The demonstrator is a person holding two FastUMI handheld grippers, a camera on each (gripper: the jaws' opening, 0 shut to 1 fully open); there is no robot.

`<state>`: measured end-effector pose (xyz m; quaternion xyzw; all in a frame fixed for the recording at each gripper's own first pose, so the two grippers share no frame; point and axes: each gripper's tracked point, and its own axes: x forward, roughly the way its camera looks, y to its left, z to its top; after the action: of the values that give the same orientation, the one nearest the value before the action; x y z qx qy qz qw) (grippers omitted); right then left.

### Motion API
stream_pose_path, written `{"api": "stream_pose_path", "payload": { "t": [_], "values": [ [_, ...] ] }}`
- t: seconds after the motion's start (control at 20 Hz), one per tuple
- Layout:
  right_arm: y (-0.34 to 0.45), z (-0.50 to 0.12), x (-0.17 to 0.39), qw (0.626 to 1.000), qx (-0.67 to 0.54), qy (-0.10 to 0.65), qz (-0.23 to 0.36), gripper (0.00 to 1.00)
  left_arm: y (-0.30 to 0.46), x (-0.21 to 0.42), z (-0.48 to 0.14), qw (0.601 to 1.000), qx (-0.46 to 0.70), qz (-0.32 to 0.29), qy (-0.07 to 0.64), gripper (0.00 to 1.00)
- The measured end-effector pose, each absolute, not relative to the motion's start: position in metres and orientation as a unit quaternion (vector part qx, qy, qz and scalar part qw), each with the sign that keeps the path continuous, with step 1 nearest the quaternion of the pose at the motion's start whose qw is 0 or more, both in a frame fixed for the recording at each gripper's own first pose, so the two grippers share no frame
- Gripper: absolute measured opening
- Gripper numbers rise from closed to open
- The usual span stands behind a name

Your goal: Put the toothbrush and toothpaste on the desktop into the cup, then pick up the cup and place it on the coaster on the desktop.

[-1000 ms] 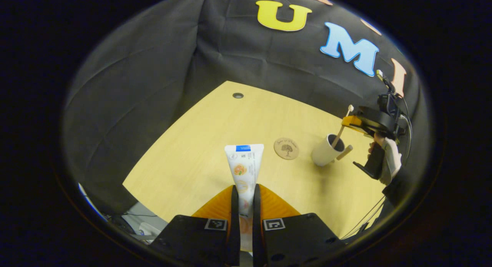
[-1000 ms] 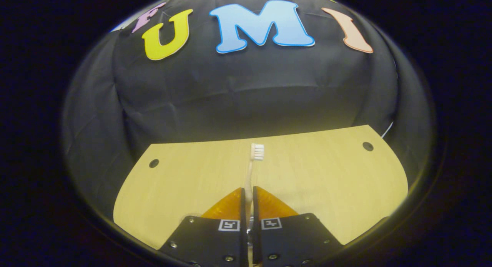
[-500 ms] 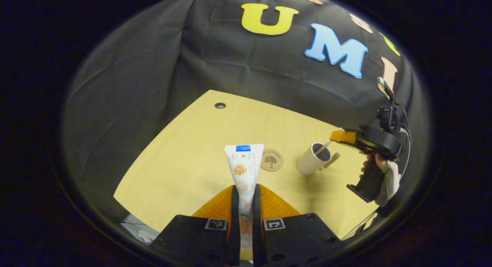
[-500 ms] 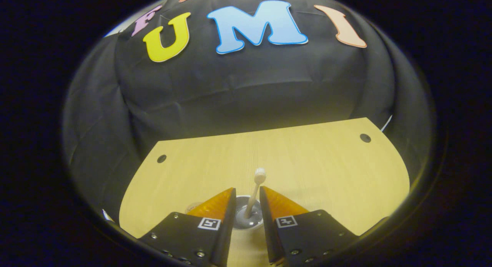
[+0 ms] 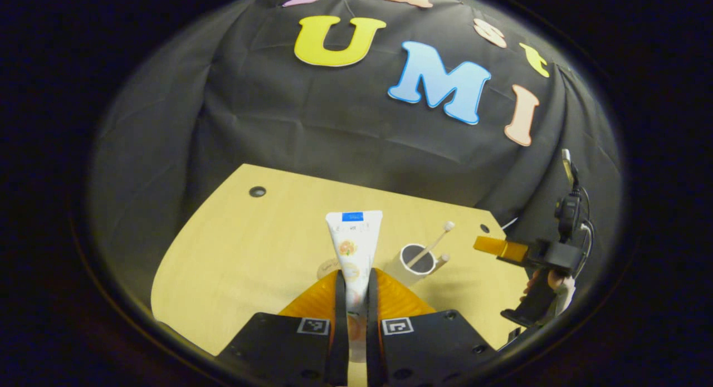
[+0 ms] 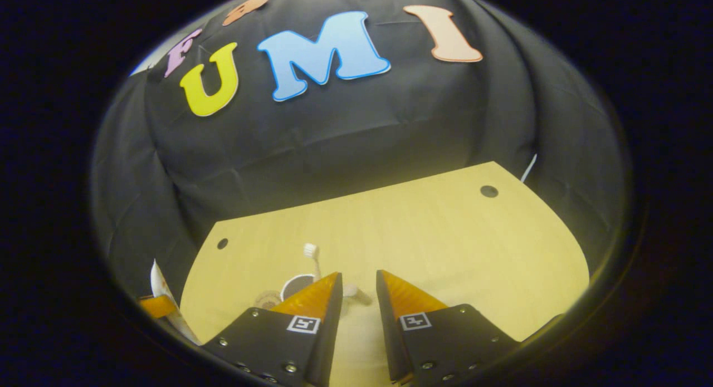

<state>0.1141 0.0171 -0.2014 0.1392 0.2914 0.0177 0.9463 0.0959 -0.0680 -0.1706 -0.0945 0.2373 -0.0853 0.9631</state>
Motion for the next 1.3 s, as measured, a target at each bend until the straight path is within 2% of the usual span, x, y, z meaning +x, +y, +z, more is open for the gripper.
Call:
{"api": "stream_pose_path", "payload": {
  "t": [0.25, 0.5, 0.65, 0.8, 0.85, 0.9, 0.95, 1.0, 1.15, 1.2, 1.3],
  "values": [
    [-0.033, -0.222, 0.083, 0.936, 0.158, 0.312, -0.034, 0.37, -0.103, 0.138, -0.164, 0.959, -0.088, -0.132, 0.233, 0.2],
    [-0.065, -0.245, 0.049, 0.922, 0.174, 0.34, -0.068, 0.37, -0.152, 0.18, -0.158, 0.95, -0.104, -0.203, 0.213, 0.21],
    [-0.082, -0.256, 0.032, 0.914, 0.175, 0.355, -0.084, 0.37, -0.174, 0.206, -0.17, 0.945, -0.103, -0.224, 0.213, 0.2],
    [-0.099, -0.263, 0.018, 0.908, 0.177, 0.366, -0.1, 0.37, -0.188, 0.226, -0.183, 0.945, -0.101, -0.223, 0.215, 0.19],
    [-0.104, -0.265, 0.015, 0.905, 0.18, 0.372, -0.104, 0.34, -0.189, 0.231, -0.187, 0.947, -0.1, -0.214, 0.217, 0.19],
    [-0.107, -0.266, 0.012, 0.902, 0.185, 0.376, -0.106, 0.37, -0.191, 0.238, -0.193, 0.949, -0.101, -0.207, 0.217, 0.2],
    [-0.112, -0.267, 0.009, 0.9, 0.187, 0.378, -0.108, 0.34, -0.193, 0.244, -0.197, 0.95, -0.106, -0.201, 0.217, 0.2],
    [-0.117, -0.269, 0.005, 0.899, 0.185, 0.381, -0.113, 0.37, -0.194, 0.251, -0.203, 0.951, -0.111, -0.192, 0.218, 0.2],
    [-0.129, -0.272, -0.006, 0.895, 0.181, 0.389, -0.12, 0.37, -0.2, 0.269, -0.217, 0.954, -0.119, -0.171, 0.216, 0.2],
    [-0.132, -0.274, -0.009, 0.893, 0.182, 0.393, -0.123, 0.34, -0.203, 0.273, -0.221, 0.955, -0.118, -0.166, 0.216, 0.2],
    [-0.138, -0.277, -0.016, 0.887, 0.188, 0.401, -0.126, 0.37, -0.21, 0.275, -0.229, 0.957, -0.107, -0.162, 0.216, 0.19]
  ]
}}
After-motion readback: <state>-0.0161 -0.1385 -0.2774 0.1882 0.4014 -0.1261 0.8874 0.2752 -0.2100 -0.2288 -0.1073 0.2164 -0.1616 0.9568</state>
